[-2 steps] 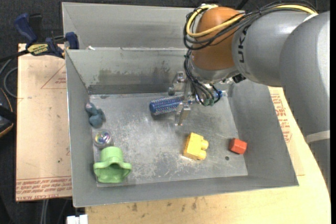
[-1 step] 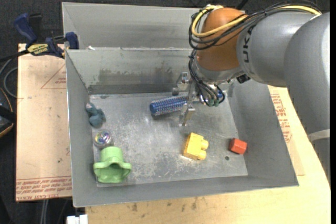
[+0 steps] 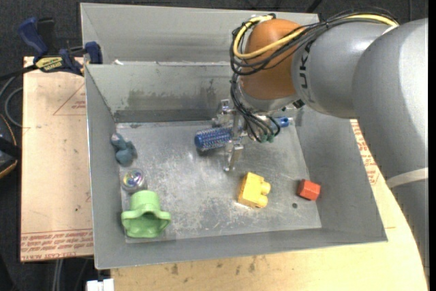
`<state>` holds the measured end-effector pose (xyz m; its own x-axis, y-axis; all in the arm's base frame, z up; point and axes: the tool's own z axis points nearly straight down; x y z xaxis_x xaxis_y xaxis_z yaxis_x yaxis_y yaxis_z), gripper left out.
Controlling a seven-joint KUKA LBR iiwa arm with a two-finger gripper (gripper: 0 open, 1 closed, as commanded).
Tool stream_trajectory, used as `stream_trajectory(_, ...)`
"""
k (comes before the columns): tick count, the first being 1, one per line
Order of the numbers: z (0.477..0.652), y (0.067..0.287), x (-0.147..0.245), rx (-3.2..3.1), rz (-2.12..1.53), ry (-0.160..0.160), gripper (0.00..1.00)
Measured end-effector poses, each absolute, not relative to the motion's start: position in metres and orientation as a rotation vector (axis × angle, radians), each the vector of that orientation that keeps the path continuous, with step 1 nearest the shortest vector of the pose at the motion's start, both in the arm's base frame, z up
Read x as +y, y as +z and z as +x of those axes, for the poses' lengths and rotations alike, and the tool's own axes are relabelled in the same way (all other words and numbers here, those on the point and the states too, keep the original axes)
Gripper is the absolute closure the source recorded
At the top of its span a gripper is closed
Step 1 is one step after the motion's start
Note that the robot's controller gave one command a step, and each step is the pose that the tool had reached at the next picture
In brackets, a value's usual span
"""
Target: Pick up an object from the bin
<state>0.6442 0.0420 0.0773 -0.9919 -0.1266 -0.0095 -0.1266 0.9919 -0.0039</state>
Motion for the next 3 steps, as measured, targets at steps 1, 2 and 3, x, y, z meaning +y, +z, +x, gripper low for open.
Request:
stream_trajectory(1, 0.631, 0.079, 0.031, 3.111, -0.18, 0.007, 0.0)
stream_trajectory(2, 0.631, 0.079, 0.031, 3.116, -0.184, 0.004, 1.0)
stream_trajectory(3, 0.632, 0.112, 0.031, 3.13, -0.184, 0.002, 1.0)
